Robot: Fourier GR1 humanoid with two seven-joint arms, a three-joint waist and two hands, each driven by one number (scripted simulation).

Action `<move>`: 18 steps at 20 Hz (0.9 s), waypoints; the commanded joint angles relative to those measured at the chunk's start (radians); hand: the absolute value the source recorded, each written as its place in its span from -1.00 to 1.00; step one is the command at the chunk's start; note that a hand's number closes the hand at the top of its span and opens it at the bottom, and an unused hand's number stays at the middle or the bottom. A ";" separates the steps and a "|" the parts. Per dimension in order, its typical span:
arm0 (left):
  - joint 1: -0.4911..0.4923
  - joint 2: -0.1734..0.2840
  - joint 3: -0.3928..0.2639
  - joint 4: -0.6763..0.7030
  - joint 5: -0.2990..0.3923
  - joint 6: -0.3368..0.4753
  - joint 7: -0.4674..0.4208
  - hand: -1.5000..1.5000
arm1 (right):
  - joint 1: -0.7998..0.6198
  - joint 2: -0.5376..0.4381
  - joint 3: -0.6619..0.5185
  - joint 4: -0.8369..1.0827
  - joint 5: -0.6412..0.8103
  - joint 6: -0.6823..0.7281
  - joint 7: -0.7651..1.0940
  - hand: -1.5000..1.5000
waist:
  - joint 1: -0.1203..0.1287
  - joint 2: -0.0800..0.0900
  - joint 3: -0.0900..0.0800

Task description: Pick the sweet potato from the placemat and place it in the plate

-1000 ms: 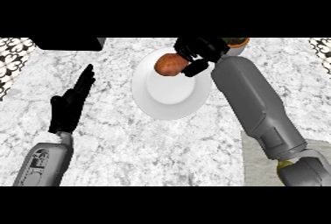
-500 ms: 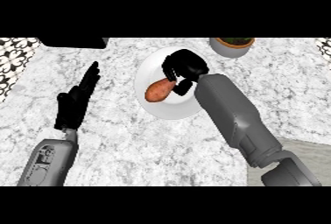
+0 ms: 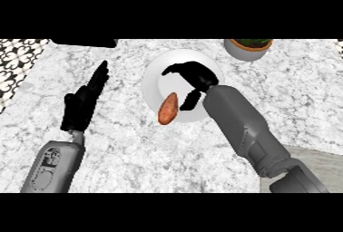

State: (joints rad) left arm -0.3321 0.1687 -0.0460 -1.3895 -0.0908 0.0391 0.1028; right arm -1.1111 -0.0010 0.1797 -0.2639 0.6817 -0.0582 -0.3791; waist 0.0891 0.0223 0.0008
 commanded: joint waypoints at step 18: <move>0.069 0.024 0.024 -0.082 0.016 -0.024 0.030 0.00 | -0.073 -0.349 -0.389 0.071 -0.374 0.233 -0.109 -1.00 | -0.027 0.000 0.001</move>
State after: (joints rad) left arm -0.2904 0.1855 -0.0147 -1.4225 -0.0827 0.0319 0.1115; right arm -1.1789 -0.2406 -0.1712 -0.2256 0.3323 0.1045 -0.4696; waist 0.0496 0.0177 0.0006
